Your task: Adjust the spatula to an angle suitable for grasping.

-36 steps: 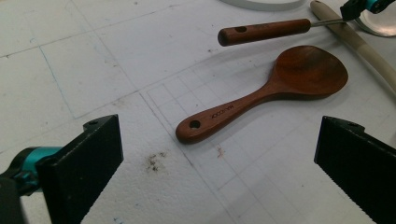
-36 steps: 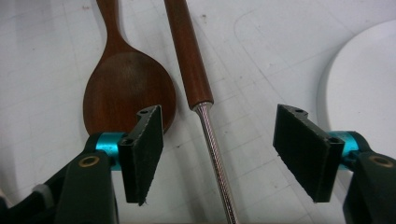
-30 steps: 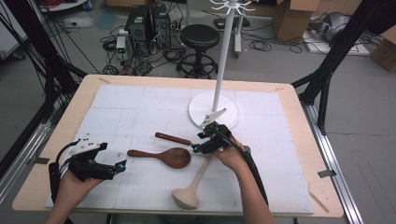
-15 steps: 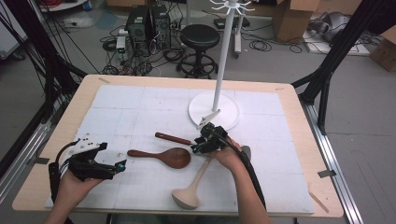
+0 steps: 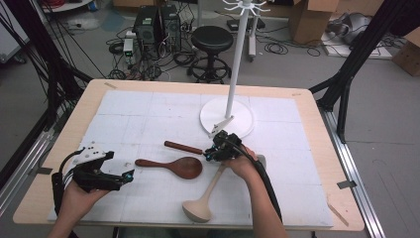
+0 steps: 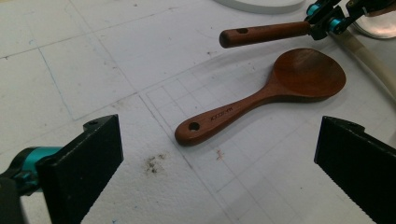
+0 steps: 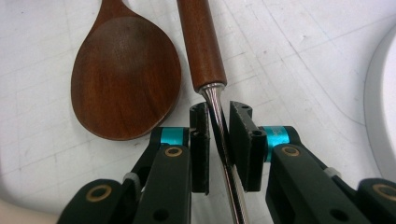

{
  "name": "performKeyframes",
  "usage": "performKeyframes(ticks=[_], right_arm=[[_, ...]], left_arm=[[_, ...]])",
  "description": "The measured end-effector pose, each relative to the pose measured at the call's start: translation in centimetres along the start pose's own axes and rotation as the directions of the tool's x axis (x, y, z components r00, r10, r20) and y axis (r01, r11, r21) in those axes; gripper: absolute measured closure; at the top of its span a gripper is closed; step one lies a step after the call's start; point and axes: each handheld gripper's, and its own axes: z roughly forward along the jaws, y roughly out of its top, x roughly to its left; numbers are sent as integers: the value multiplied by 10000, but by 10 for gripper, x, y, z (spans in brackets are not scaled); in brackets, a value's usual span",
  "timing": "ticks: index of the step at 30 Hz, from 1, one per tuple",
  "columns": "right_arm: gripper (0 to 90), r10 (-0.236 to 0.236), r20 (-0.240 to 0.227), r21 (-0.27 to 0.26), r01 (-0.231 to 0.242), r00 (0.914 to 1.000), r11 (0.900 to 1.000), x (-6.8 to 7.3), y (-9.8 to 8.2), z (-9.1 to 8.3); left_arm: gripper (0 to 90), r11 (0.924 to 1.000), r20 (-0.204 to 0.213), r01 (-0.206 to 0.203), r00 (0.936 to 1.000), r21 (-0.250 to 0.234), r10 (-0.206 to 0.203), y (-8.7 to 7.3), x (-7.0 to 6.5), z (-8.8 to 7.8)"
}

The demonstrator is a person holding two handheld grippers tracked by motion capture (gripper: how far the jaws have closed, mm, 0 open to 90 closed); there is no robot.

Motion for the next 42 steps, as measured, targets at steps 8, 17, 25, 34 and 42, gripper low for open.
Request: performKeyframes(ticks=[8,17,25,34,42], right_arm=[[798,-77,-132,-53,77,9999,10000,0,0,-1],[842,116,-480,-635,-146,9988,9979,1,-1,-16],[845,248,-652,-1352,-334,9976,9903,2,-5,-30],[846,202,-838,-2280,-390,9963,9729,9,-4,-50],[847,-73,-889,-2935,-192,9960,9558,19,-2,-63]], left_arm=[[17,10000,9,-18,10000,-38,18,1,0,0],[17,9998,136,-58,9999,-202,61,5,-4,1],[18,9995,293,-125,9995,-277,133,12,-9,2],[35,9985,744,-218,9969,-497,255,32,-23,5],[157,9954,1364,-108,9904,-948,238,60,-39,18]])
